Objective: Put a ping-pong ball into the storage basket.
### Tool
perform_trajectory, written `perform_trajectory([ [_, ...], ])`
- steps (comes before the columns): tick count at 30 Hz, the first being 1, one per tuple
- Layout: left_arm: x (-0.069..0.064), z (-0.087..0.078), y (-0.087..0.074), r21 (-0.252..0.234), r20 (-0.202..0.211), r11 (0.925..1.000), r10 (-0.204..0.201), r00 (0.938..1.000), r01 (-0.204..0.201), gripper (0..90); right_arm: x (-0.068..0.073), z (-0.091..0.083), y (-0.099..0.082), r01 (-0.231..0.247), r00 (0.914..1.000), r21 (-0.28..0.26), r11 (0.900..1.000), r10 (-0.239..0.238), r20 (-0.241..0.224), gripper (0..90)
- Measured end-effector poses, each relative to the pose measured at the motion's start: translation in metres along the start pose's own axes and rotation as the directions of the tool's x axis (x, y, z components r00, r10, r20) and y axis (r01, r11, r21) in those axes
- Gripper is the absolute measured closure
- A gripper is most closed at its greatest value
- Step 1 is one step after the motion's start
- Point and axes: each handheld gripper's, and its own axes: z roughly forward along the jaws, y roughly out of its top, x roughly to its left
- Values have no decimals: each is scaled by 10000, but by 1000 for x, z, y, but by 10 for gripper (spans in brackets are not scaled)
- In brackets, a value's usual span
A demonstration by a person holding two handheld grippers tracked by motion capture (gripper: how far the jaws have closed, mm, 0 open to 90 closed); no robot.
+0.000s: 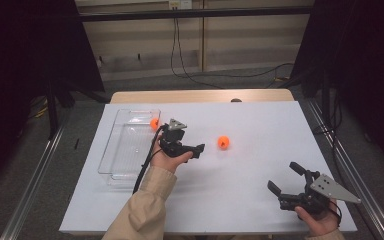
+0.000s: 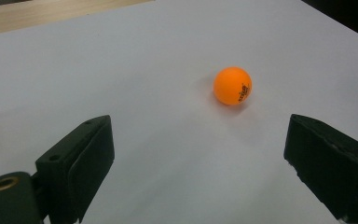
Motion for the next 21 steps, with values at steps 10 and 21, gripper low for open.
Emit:
perform_trajectory([
  [10, -5, 9, -2, 77, 3, 9999, 114, 9999, -114, 79, 0, 0, 0, 32, 10000, -16, 10000, -32, -13, 12],
  [21, -9, 17, -3, 60, 84, 9999, 138, 9999, -139, 79, 0, 0, 0, 74, 10000, 1, 10000, -74, -30, 12],
])
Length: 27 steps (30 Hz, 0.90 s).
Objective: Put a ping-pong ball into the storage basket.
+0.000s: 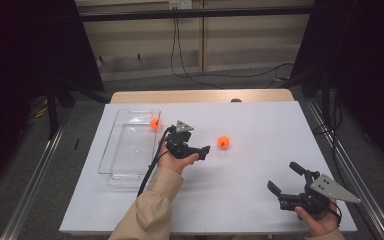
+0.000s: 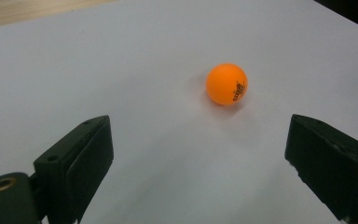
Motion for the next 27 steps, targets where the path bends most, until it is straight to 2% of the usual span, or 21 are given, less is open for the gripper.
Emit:
perform_trajectory([
  [27, -7, 17, -2, -87, -126, 9999, 145, 9998, -146, 79, 0, 0, 0, -59, 10000, -33, 10000, 59, -15, 12],
])
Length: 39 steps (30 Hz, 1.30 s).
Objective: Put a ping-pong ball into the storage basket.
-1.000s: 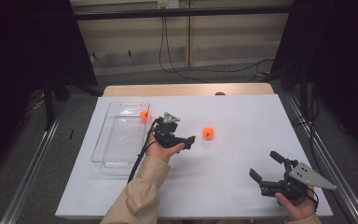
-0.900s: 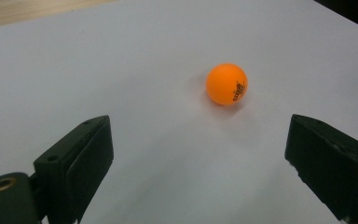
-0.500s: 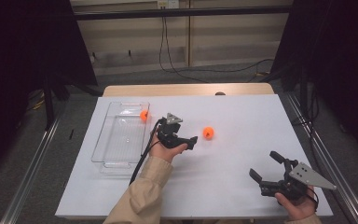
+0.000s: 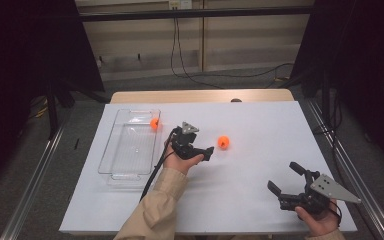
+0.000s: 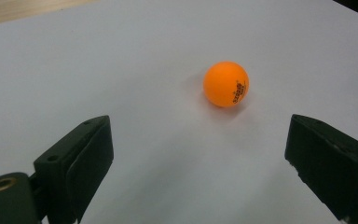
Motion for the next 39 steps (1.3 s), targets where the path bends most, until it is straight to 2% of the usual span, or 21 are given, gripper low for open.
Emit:
perform_trajectory([
  [2, 0, 1, 0, 113, -50, 9999, 62, 10000, -61, 79, 0, 0, 0, -21, 10000, 8, 10000, 21, -2, 12],
  [7, -1, 4, -1, 7, -8, 10000, 2, 10000, -2, 79, 0, 0, 0, -33, 10000, 7, 10000, 33, 4, 12],
  [8, 0, 4, -1, 94, -37, 9999, 115, 9999, -115, 79, 0, 0, 0, -29, 10000, 8, 10000, 29, 1, 12],
  [10, -2, 5, -1, 35, -21, 10000, -37, 10000, 37, 79, 0, 0, 0, -6, 10000, 8, 10000, 6, -6, 12],
  [13, -3, 7, -1, -6, -2, 10000, -55, 10000, 55, 79, 0, 0, 0, -26, 10000, 7, 10000, 26, -1, 12],
  [15, -1, 7, -1, 98, 40, 9999, 115, 9999, -115, 80, 0, 0, 0, -33, 10000, -11, 10000, 33, -18, 12],
  [17, -3, 9, -1, 60, -24, 10000, -53, 10000, 53, 80, 0, 0, 0, -32, 10000, 5, 10000, 32, 4, 12],
  [20, -1, 11, -1, 129, 56, 9999, 69, 10000, -70, 80, 0, 0, 0, -33, 10000, 4, 10000, 33, 6, 12],
  [21, -2, 11, -1, 150, -59, 9999, 86, 9999, -85, 80, 0, 0, 0, -4, 10000, 9, 10000, 4, -10, 12],
  [22, -3, 13, -2, 57, -21, 10000, -65, 10000, 65, 80, 0, 0, 0, 10, 10000, -3, 10000, -10, 3, 12],
  [26, -3, 15, -2, 35, -4, 10000, -52, 10000, 52, 81, 0, 0, 0, -21, 10000, 9, 10000, 21, 3, 12],
  [29, -2, 15, -1, 103, -47, 9998, 170, 9998, -170, 80, 0, 0, 0, -4, 10000, 4, 10000, 4, 1, 12],
  [34, -4, 17, -1, -29, -121, 10000, 22, 9999, -22, 83, 0, 0, 0, 5, 10000, 15, 10000, -5, -26, 12],
  [35, -3, 16, 0, 82, -150, 9998, 206, 9997, -205, 83, 0, 0, 0, 10, 10000, 30, 10000, -10, -6, 12],
  [37, -5, 18, 0, -21, -108, 10000, 81, 9999, -81, 84, 0, 0, 0, 17, 10000, 22, 10000, -17, -8, 12],
  [39, -4, 18, 1, 106, -148, 9997, 236, 9996, -234, 84, 0, 0, 0, 13, 10000, 14, 10000, -13, -34, 12],
])
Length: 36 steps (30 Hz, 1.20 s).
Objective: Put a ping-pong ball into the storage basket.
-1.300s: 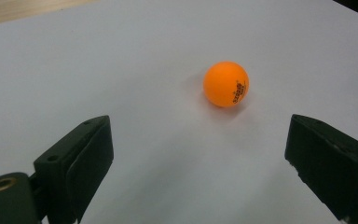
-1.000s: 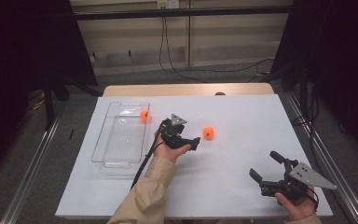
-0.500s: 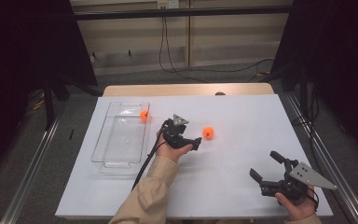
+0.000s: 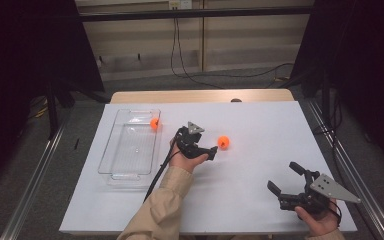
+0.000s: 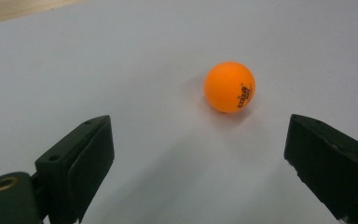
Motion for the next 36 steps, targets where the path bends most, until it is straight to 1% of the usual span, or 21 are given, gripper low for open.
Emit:
perform_trajectory([
  [2, -1, 2, 0, -133, 36, 9998, -155, 9999, 155, 84, 0, 0, 0, 30, 10000, -7, 10000, -30, 18, 12],
  [5, 0, 3, 0, -11, 115, 10000, 85, 9999, -85, 84, 0, 0, 0, 11, 10000, 4, 10000, -11, 8, 12],
  [6, -3, 5, -1, -142, 55, 9998, -130, 9999, 131, 84, 0, 0, 0, 38, 10000, 7, 10000, -38, 38, 12],
  [8, -3, 6, -1, -82, 77, 10000, -34, 10000, 34, 84, 0, 0, 0, 11, 10000, 3, 10000, -11, 9, 12],
  [12, -6, 9, 0, -159, 96, 9998, -133, 9999, 134, 84, 0, 0, 0, 0, 10000, 7, 10000, 0, 4, 12],
  [14, -4, 8, 1, 84, 71, 9997, 238, 9997, -239, 84, 0, 0, 0, 7, 10000, 9, 10000, -7, 19, 12],
  [15, -6, 10, 1, -109, 68, 9999, 11, 10000, -10, 84, 0, 0, 0, 20, 10000, -1, 10000, -20, 12, 12],
  [16, -7, 10, 1, -98, 73, 9999, -42, 10000, 43, 84, 0, 0, 0, 19, 10000, 11, 10000, -19, 19, 12],
  [17, -6, 10, 1, -7, 56, 9999, 106, 9999, -105, 84, 0, 0, 0, -3, 10000, 22, 10000, 3, 16, 12],
  [18, -7, 12, 1, -135, 80, 9999, 5, 10000, -4, 84, 0, 0, 0, -2, 10000, 15, 10000, 2, 16, 12],
  [19, -6, 11, 2, 106, 142, 9995, 298, 9995, -300, 84, 0, 0, 0, 6, 10000, 12, 10000, -6, 9, 12],
  [21, -8, 14, 2, -132, 107, 9999, -46, 9999, 48, 85, 0, 0, 0, 6, 10000, 14, 10000, -6, 17, 12],
  [22, -8, 14, 2, -93, 151, 10000, 21, 9999, -20, 84, 0, 0, 0, 9, 10000, 12, 10000, -9, 24, 12],
  [23, -9, 15, 1, -129, 151, 9999, -77, 9999, 79, 84, 0, 0, 0, 4, 10000, 17, 10000, -4, 15, 12],
  [26, -8, 16, 1, -44, 163, 10000, 34, 9999, -33, 85, 0, 0, 0, 32, 10000, 0, 10000, -32, 7, 12],
  [27, -9, 17, 1, -165, 160, 9998, -54, 9999, 56, 85, 0, 0, 0, 45, 10000, -4, 10000, -45, 17, 12],
  [30, -8, 16, 2, 111, 121, 9997, 204, 9997, -205, 86, 0, 0, 0, 22, 10000, 34, 10000, -22, 28, 12],
  [31, -10, 19, 2, -175, 206, 9998, -67, 9998, 71, 86, 0, 0, 0, 69, 10000, 39, 10000, -69, 19, 12],
  [34, -11, 19, 3, -37, 209, 10000, 70, 9998, -69, 86, 0, 0, 0, 25, 10000, 63, 10000, -25, -18, 12],
  [35, -12, 20, 3, -123, 196, 9999, -44, 9998, 46, 86, 0, 0, 0, 22, 10000, 59, 10000, -22, -25, 12],
  [36, -12, 20, 4, -120, 220, 9999, 64, 9997, -62, 86, 0, 0, 0, 13, 10000, 46, 10000, -13, -25, 12],
])
